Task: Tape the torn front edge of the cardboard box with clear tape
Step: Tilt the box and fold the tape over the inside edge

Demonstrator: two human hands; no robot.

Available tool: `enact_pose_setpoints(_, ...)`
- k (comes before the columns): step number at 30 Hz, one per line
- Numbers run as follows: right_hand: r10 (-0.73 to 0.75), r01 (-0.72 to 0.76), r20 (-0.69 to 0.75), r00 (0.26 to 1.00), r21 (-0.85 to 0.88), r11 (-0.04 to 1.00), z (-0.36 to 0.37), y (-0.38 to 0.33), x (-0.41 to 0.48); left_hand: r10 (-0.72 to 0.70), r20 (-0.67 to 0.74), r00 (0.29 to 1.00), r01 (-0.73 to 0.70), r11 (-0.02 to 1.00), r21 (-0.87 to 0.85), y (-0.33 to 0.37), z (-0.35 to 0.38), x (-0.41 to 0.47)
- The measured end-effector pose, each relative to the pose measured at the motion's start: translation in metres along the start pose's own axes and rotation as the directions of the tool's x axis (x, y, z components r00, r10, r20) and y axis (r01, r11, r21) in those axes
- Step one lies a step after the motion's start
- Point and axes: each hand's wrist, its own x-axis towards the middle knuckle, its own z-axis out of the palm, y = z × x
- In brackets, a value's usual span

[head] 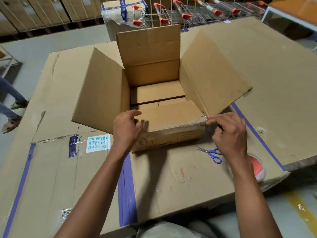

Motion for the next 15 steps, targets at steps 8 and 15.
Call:
enact_pose_setpoints(8, 0.079, -0.068, 0.078, 0.994, -0.130, 0.989, 0.032, 0.009, -0.001, -0.086, 0.217, 0.972, 0.046, 0.982, 0.185, -0.021, 0.047, 0.063)
enact_pose_setpoints(15, 0.124, -0.119, 0.145, 0.982, -0.043, 0.992, 0.034, 0.002, -0.005, 0.051, 0.171, 0.984, -0.085, 0.976, 0.198, -0.026, 0.054, 0.065)
